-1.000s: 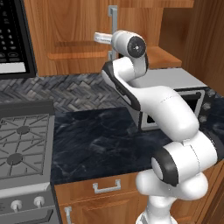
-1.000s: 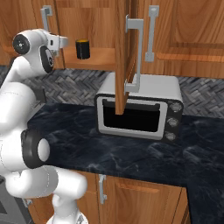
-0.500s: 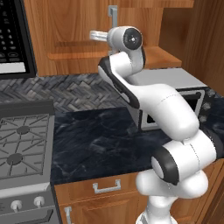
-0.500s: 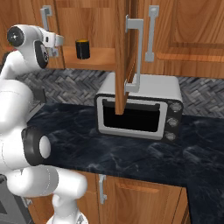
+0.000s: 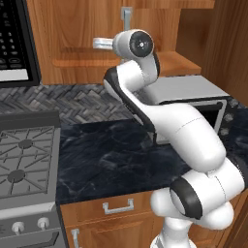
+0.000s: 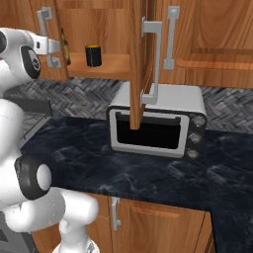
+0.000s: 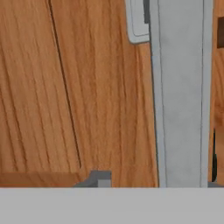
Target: Open the cabinet directly in front. Then move the beer and the mug to the dining counter with the jar on it.
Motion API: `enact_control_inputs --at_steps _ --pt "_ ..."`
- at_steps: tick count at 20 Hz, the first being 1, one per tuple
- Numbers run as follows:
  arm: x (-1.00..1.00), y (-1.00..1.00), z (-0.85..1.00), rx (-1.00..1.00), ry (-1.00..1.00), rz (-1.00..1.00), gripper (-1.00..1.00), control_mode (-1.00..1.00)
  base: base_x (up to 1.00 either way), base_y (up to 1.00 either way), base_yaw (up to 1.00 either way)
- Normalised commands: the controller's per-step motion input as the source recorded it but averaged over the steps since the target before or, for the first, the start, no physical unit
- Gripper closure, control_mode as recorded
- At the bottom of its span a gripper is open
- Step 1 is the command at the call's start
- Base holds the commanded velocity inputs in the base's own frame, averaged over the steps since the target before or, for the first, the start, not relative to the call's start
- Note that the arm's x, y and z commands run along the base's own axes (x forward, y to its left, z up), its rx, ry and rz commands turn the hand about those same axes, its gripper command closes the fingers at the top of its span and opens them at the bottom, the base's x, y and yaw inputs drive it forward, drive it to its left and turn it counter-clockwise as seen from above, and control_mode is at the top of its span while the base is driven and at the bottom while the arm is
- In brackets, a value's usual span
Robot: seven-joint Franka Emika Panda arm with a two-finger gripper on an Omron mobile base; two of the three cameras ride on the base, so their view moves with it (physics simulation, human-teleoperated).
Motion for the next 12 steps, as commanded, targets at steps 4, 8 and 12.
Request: enact_control_inputs --at_steps 4,8,12 --pt "-1.0 1.0 0.0 -0.09 -0.09 -0.12 1.0 -1.0 0.0 0.0 0.0" --pt "-1.0 1.0 0.0 -0.11 -0.13 -0.13 1.0 -1.0 0.0 0.0 0.0" --pt "-0.99 1.0 0.01 -0.13 -0.1 -0.17 1.0 -1.0 0.0 0.0 0.0"
